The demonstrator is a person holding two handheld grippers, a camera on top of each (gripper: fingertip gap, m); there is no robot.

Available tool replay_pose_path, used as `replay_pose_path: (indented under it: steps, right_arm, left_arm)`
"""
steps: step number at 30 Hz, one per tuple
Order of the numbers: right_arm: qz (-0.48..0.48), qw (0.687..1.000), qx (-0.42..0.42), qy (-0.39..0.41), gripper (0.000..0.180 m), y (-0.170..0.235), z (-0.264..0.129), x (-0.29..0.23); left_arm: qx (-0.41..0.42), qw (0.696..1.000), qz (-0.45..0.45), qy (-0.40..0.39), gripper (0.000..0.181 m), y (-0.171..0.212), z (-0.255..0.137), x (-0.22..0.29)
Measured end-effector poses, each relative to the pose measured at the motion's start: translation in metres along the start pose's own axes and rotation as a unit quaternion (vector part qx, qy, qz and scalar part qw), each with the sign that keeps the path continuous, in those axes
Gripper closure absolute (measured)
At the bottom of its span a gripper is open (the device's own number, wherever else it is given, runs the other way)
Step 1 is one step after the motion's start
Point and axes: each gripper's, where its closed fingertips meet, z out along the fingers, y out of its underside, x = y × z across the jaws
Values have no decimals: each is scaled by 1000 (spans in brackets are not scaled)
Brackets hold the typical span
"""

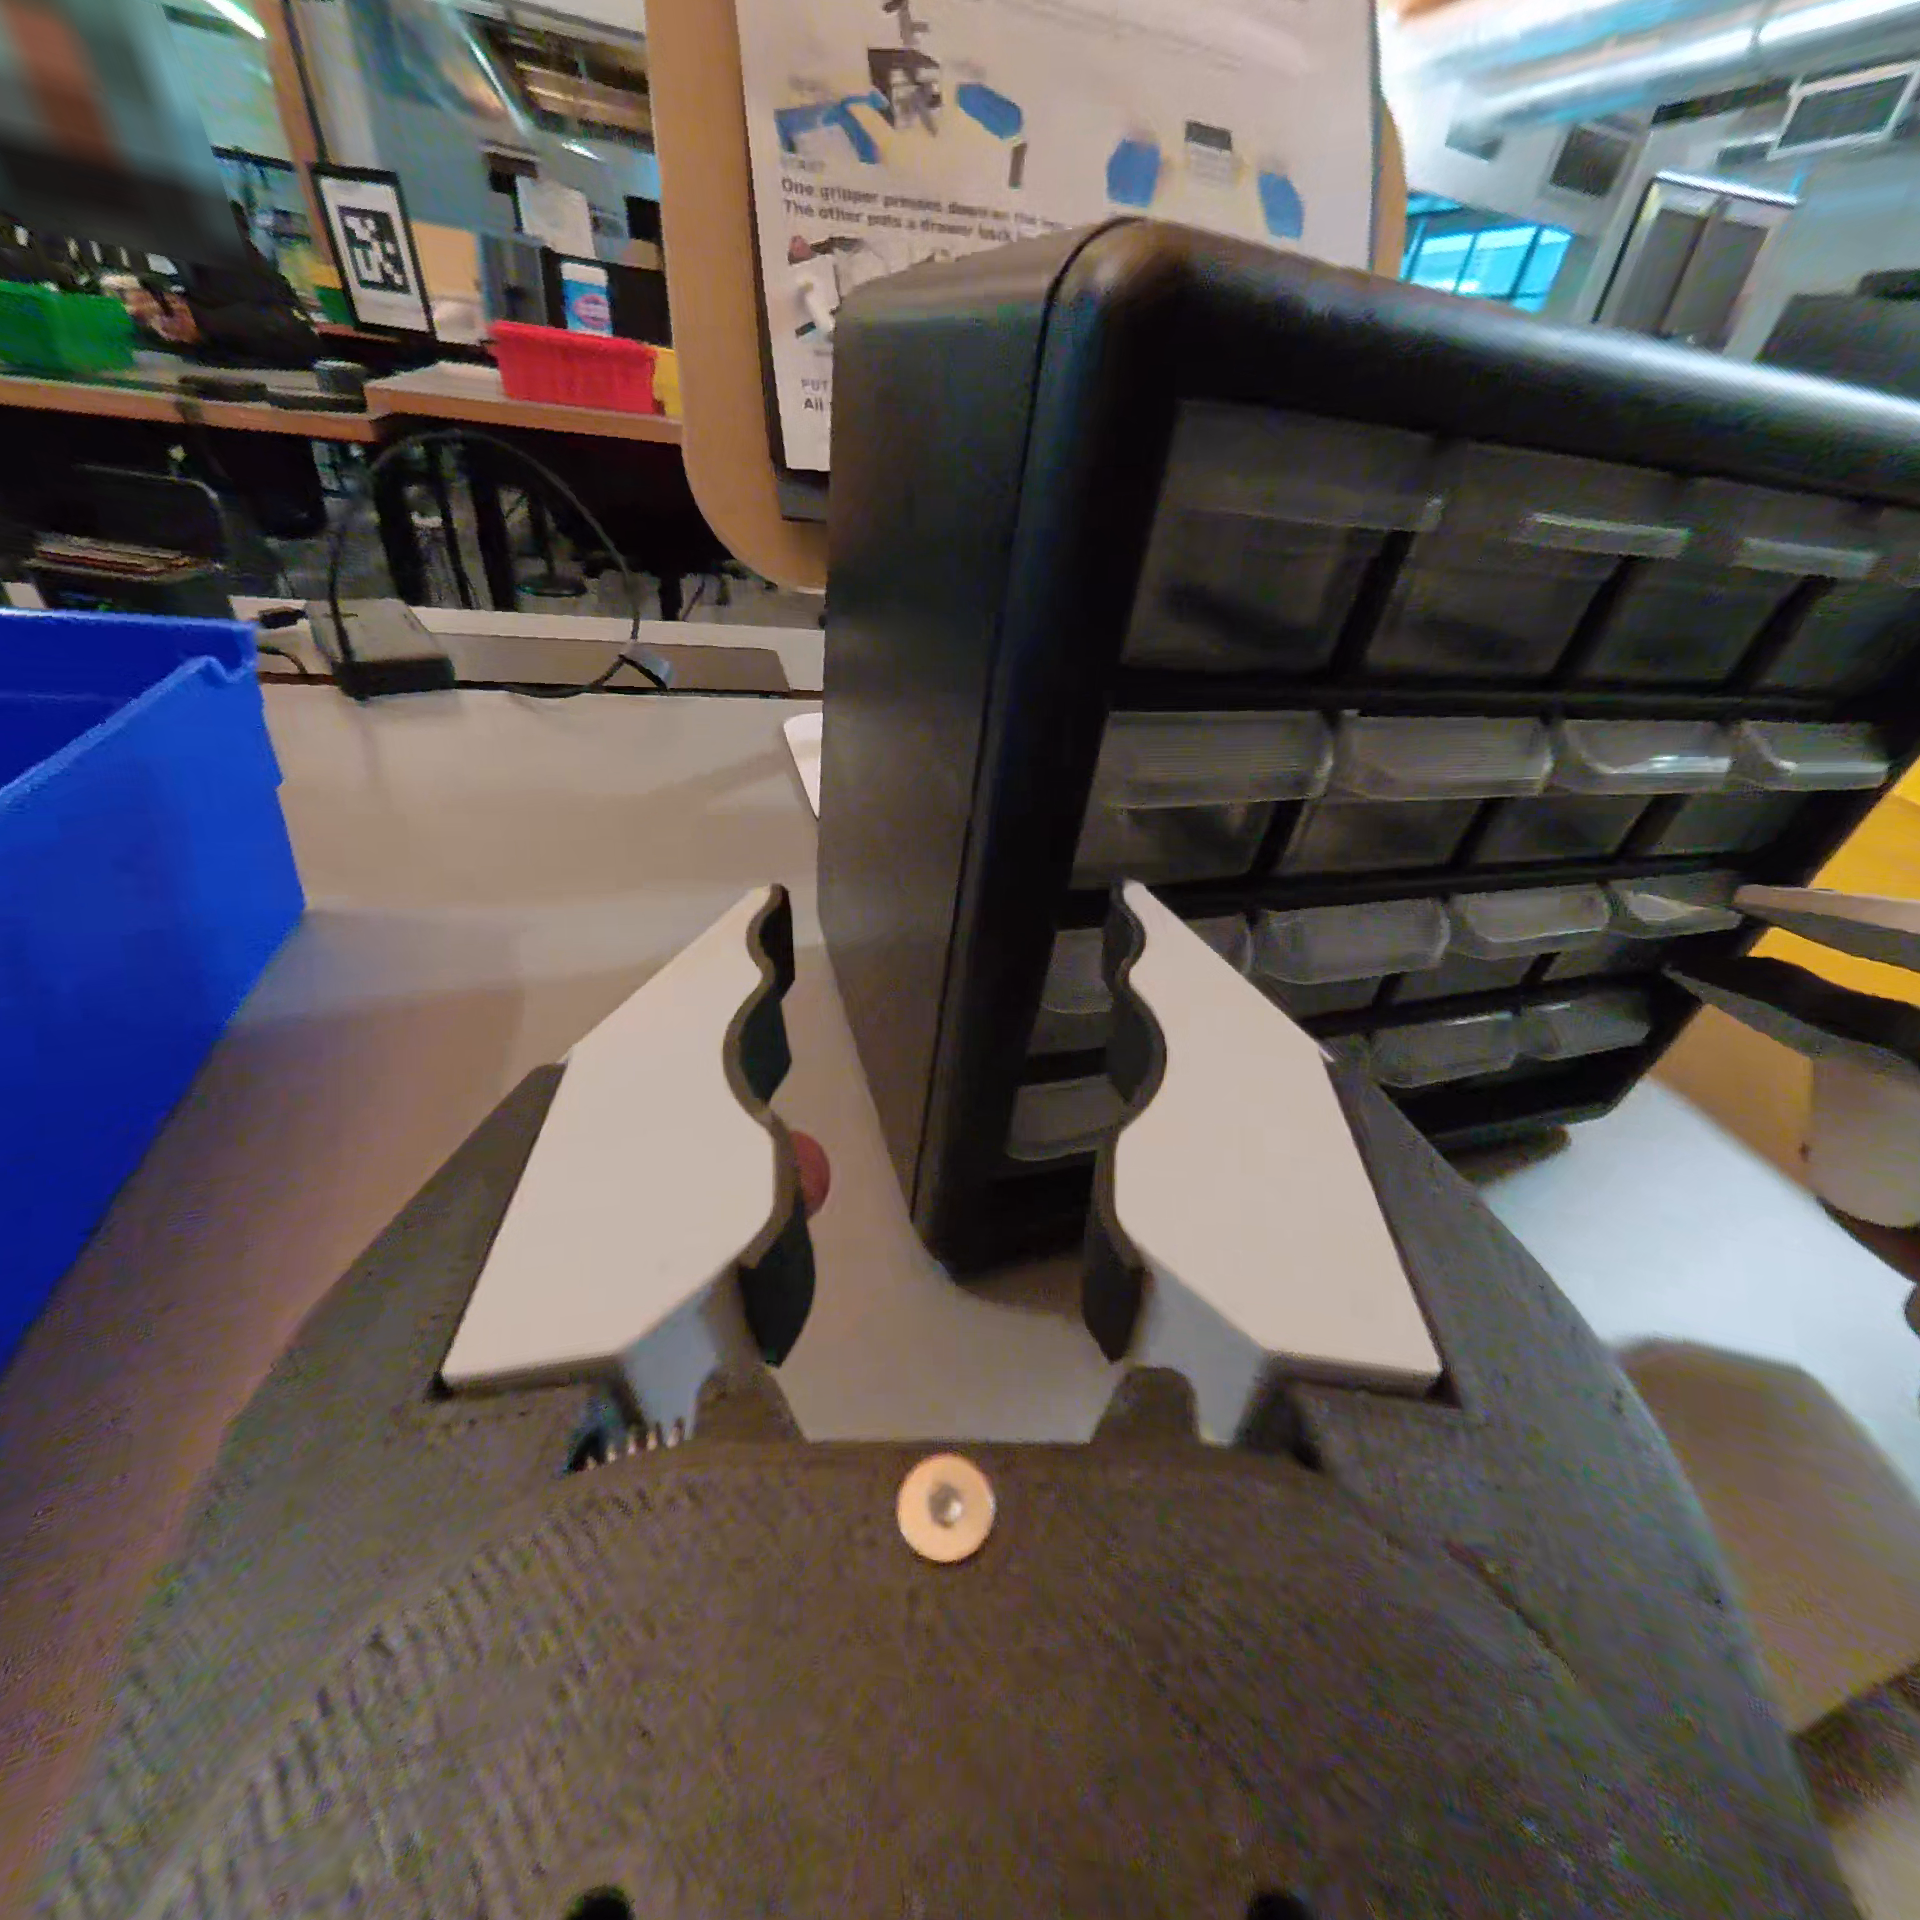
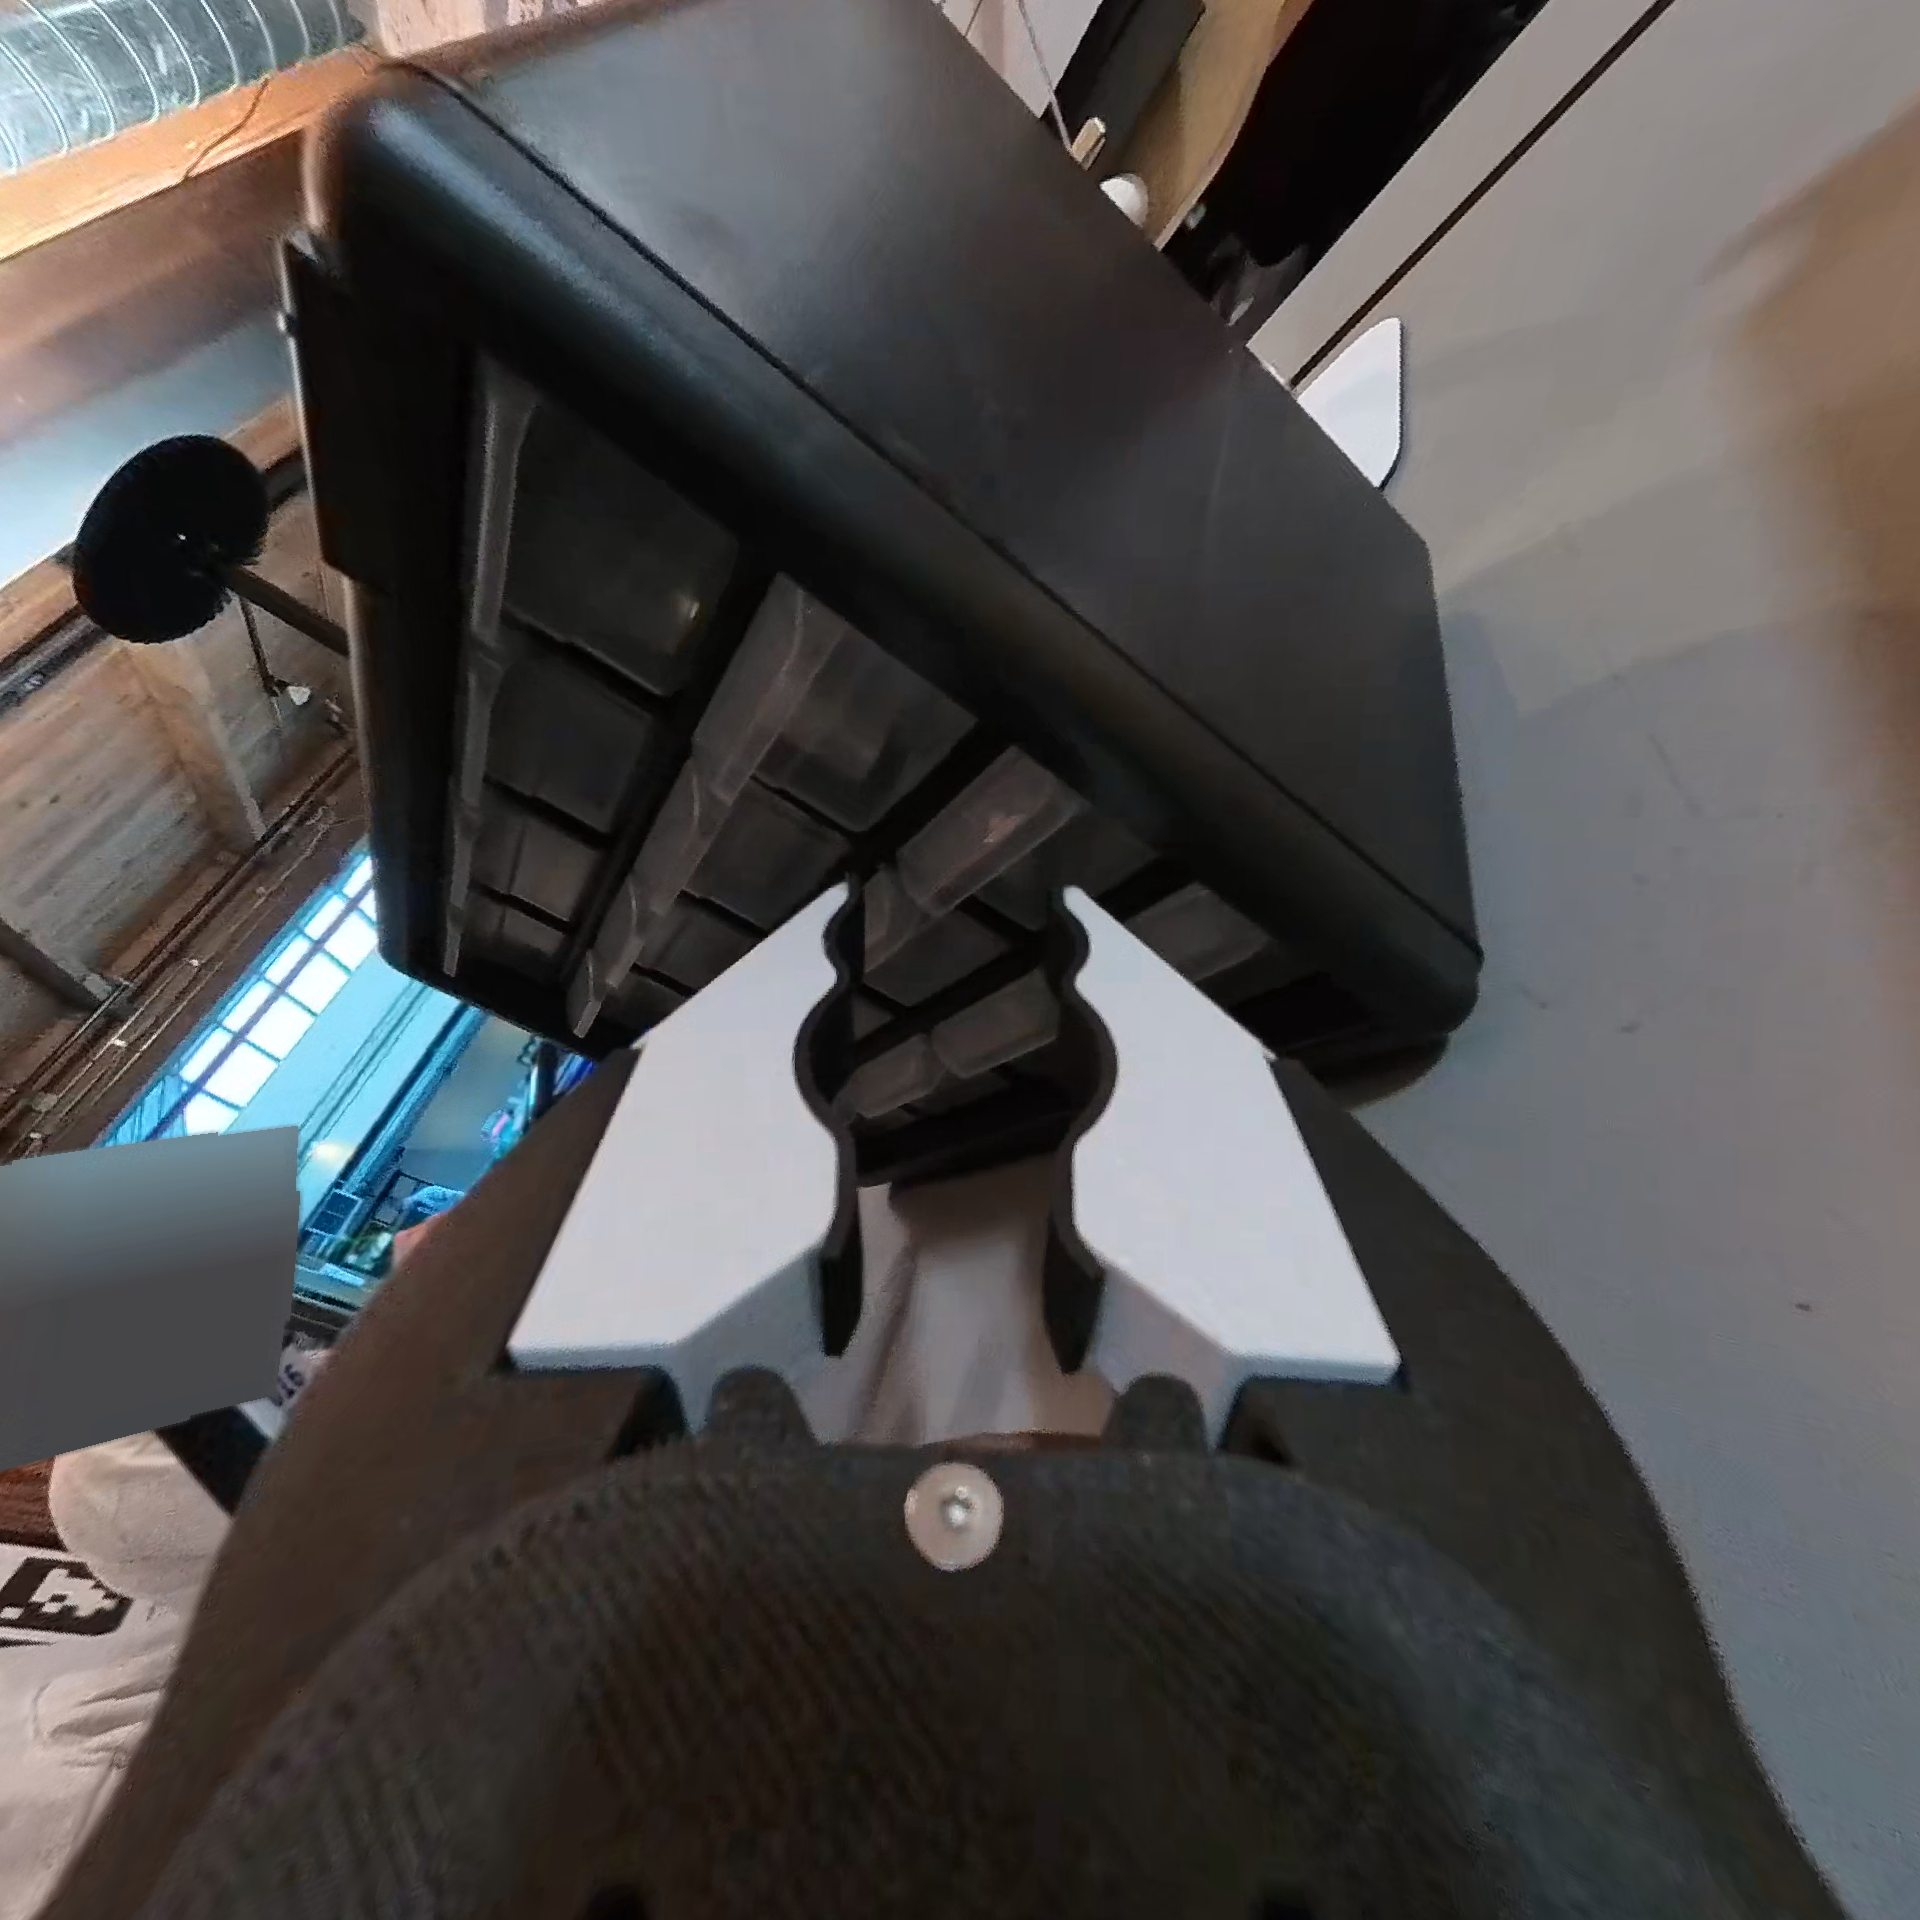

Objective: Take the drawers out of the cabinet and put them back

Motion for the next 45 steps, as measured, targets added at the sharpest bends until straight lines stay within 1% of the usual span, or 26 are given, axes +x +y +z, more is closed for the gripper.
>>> replay_pose_path:
  steps: [3,5,7,8,10,13,17,22,27,30,33,35,36,37,38,39,41,43,45]
  right_arm:
    - [13,1000,-6,-3,145,2,3,3]
    - [11,1000,-23,3,145,5,6,7]
    - [-2,1000,-17,4,146,1,6,8]
    - [-7,1000,-11,3,148,-2,6,8]
    - [-4,1000,-2,-9,157,-7,5,6]
    - [43,998,0,-34,166,-7,5,6]
    - [111,990,2,-82,170,-8,5,5]
    - [115,989,-1,-98,172,-7,3,4]
    - [162,980,-17,-112,173,3,-18,-3]
    - [157,983,-21,-97,172,8,-25,-5]
    - [97,991,-59,-69,152,20,-28,-8]
    - [32,994,-93,-48,148,31,-32,-9]
    - [-16,994,-105,-36,145,34,-34,-10]
    - [-81,990,-111,-20,146,35,-35,-11]
    - [-159,981,-115,-2,146,33,-35,-12]
    - [-243,962,-121,19,146,29,-36,-12]
    - [-401,904,-130,67,145,20,-37,-6]
    - [-514,840,-145,91,147,12,-41,-8]
    - [-604,775,-163,89,151,7,-44,-18]
  left_arm:
    - [-7,1000,16,-6,122,6,11,-4]
    - [0,1000,-5,1,124,8,11,-3]
    - [2,999,-28,17,129,11,9,1]
    - [-7,999,-27,32,129,14,8,6]
    - [-21,999,-4,50,129,19,9,13]
    - [-16,997,6,70,130,16,9,22]
    - [-11,997,-8,74,129,16,11,24]
    - [-15,997,-1,74,133,18,14,21]
    - [-13,997,11,70,133,18,14,21]
    - [-12,997,14,68,133,18,14,22]
    - [-11,997,16,69,134,18,14,21]
    - [-9,997,17,68,134,17,14,21]
    - [-9,997,18,68,134,17,14,21]
    - [-9,997,19,68,134,18,14,21]
    - [-9,997,20,67,134,18,14,21]
    - [-9,997,21,67,134,18,14,21]
    - [-10,997,23,67,134,18,14,21]
    - [-9,997,24,66,134,17,13,21]
    - [-7,998,24,64,135,16,13,20]
